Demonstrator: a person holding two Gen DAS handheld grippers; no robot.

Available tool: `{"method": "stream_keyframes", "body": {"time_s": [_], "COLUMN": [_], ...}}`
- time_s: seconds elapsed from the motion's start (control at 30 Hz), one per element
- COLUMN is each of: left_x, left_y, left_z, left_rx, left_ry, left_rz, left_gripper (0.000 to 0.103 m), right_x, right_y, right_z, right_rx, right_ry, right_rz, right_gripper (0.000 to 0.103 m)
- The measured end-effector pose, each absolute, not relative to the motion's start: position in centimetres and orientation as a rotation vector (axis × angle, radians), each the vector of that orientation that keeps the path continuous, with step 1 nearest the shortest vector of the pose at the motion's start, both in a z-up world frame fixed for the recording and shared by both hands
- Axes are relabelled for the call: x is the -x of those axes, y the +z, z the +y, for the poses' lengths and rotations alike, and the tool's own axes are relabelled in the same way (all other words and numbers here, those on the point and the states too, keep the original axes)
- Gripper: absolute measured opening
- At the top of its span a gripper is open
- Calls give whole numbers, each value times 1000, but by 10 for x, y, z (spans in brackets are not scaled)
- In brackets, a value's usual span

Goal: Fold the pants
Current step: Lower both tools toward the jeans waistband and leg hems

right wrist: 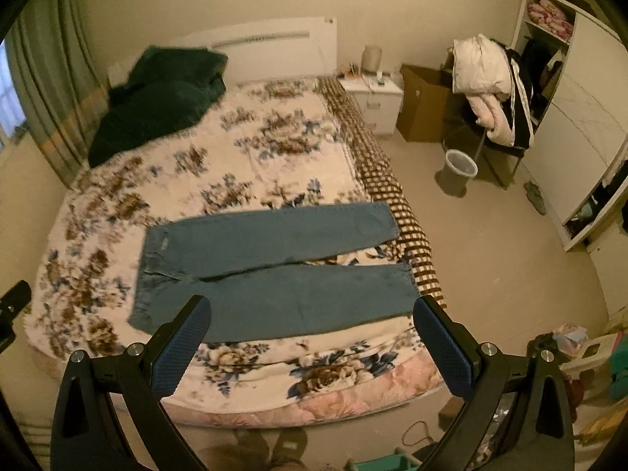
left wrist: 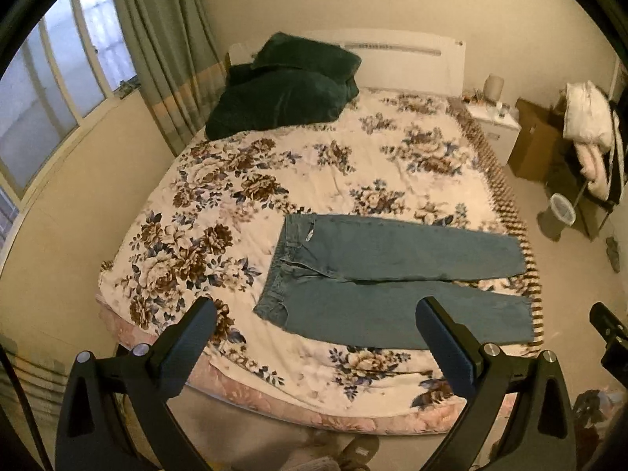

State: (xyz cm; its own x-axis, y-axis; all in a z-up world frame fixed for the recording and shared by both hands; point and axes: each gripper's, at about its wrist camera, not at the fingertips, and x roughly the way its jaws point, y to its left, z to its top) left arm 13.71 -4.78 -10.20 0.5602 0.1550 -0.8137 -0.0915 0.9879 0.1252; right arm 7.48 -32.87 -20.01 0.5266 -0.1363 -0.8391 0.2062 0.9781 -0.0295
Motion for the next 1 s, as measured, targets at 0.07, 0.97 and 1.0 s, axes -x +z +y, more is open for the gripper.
{"method": "stream_keyframes", "body": {"time_s": [0.07, 0.97, 1.0], "left_x": [-165, -540, -549], "left_y": [-123, -489, -507], "left_z": [-51, -119, -124], "left_rx": [-84, -611, -639], "left_ry": [138, -138, -147], "left_rz": [1002, 1302, 1323], "left_gripper": [103, 103, 103], "right_x": [-100, -555, -571], "right_y": [-223, -669, -691], "right_z": [-334, -350, -350], "right_rx": [-73, 289, 317], "right_ry": [-213, -87, -65], "right_rz": [1016, 1437, 1472], "right_gripper": [103, 103, 103]}}
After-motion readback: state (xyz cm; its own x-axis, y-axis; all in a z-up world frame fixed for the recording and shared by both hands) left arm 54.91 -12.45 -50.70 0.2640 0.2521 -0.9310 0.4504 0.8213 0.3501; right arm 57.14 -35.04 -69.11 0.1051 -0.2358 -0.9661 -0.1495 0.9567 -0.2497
